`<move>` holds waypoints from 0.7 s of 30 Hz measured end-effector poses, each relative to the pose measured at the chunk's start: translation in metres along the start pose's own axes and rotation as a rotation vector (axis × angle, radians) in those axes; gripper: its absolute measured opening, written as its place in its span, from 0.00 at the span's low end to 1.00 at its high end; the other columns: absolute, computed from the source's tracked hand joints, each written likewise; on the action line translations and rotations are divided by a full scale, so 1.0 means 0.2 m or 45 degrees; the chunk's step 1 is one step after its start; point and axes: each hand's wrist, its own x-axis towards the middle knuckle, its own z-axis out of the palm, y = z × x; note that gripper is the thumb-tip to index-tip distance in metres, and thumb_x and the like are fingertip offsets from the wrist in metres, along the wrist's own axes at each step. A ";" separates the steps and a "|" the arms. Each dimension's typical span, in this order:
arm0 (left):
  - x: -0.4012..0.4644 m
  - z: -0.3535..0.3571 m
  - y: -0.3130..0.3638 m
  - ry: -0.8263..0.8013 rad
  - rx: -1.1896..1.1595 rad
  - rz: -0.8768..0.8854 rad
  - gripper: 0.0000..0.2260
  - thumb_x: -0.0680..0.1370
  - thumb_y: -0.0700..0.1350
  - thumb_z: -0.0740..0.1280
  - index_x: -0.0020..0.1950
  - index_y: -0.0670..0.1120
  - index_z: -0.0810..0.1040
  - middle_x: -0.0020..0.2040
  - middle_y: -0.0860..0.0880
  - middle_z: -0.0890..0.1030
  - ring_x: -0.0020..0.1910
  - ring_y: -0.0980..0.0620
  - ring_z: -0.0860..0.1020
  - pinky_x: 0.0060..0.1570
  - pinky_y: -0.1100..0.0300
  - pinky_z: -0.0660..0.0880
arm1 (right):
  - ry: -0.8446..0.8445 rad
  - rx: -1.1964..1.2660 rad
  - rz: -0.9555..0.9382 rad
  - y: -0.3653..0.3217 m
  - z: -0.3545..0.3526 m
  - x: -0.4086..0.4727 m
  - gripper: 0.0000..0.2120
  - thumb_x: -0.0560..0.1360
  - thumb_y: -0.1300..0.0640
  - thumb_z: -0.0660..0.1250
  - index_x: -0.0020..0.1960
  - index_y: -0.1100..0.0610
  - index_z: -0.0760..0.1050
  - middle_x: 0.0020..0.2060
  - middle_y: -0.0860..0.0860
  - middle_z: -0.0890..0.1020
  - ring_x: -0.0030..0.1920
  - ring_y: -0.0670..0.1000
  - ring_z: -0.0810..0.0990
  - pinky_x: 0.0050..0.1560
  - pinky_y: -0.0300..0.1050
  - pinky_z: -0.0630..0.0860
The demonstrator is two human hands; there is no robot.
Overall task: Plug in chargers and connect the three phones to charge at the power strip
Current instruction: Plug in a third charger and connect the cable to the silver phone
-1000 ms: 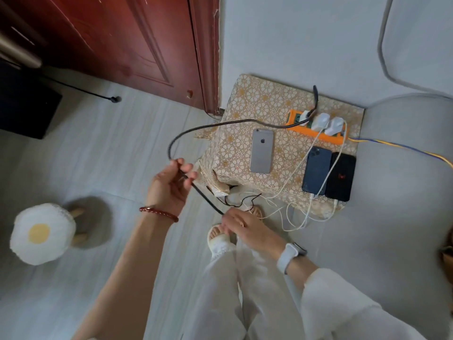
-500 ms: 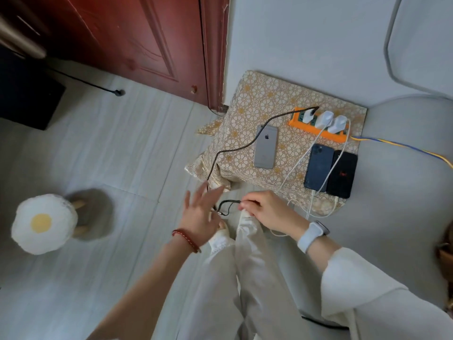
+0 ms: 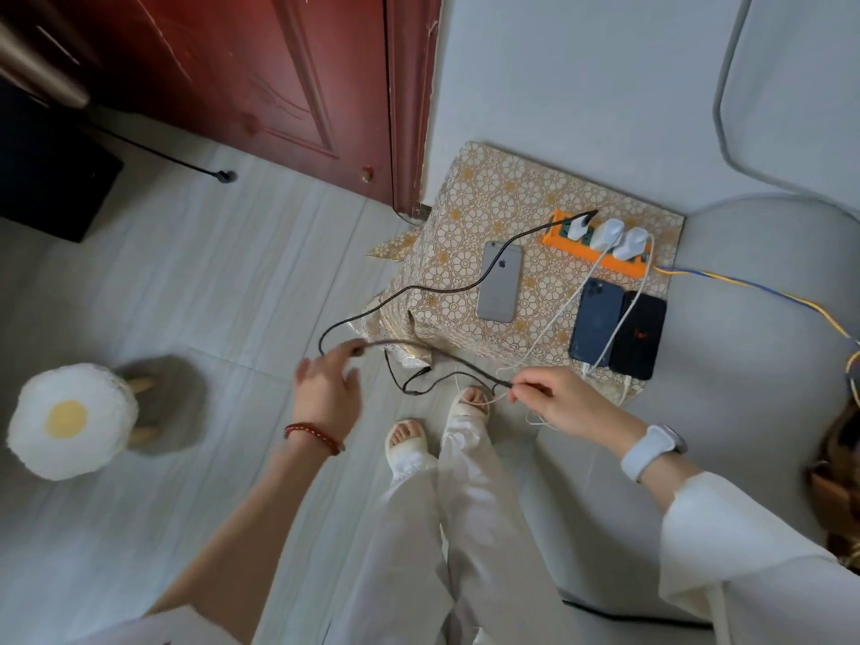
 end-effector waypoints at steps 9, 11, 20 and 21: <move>-0.07 0.07 0.15 -0.004 0.069 0.409 0.07 0.74 0.39 0.64 0.48 0.43 0.81 0.39 0.44 0.84 0.38 0.46 0.81 0.59 0.44 0.71 | -0.033 0.076 -0.121 -0.11 0.09 0.04 0.09 0.76 0.58 0.62 0.44 0.56 0.80 0.29 0.50 0.77 0.24 0.40 0.68 0.27 0.30 0.64; -0.04 0.03 0.07 0.163 -0.016 0.043 0.10 0.74 0.35 0.62 0.48 0.44 0.81 0.38 0.42 0.83 0.37 0.44 0.79 0.56 0.44 0.73 | -0.003 0.084 -0.087 -0.08 0.06 0.03 0.08 0.76 0.58 0.62 0.41 0.53 0.79 0.27 0.44 0.75 0.24 0.38 0.69 0.27 0.29 0.65; -0.07 0.05 -0.02 -0.135 -0.081 0.169 0.17 0.73 0.38 0.65 0.62 0.43 0.73 0.53 0.41 0.80 0.53 0.44 0.78 0.63 0.45 0.68 | -0.012 0.005 -0.040 -0.07 0.04 0.04 0.10 0.77 0.59 0.60 0.46 0.57 0.80 0.29 0.46 0.81 0.24 0.45 0.67 0.26 0.33 0.61; -0.10 0.08 0.06 -0.291 -0.080 0.317 0.16 0.74 0.40 0.65 0.62 0.44 0.73 0.52 0.43 0.81 0.52 0.46 0.79 0.64 0.46 0.67 | -0.040 -0.019 -0.067 -0.10 0.07 0.05 0.10 0.77 0.58 0.60 0.46 0.58 0.80 0.32 0.51 0.81 0.27 0.49 0.69 0.27 0.36 0.61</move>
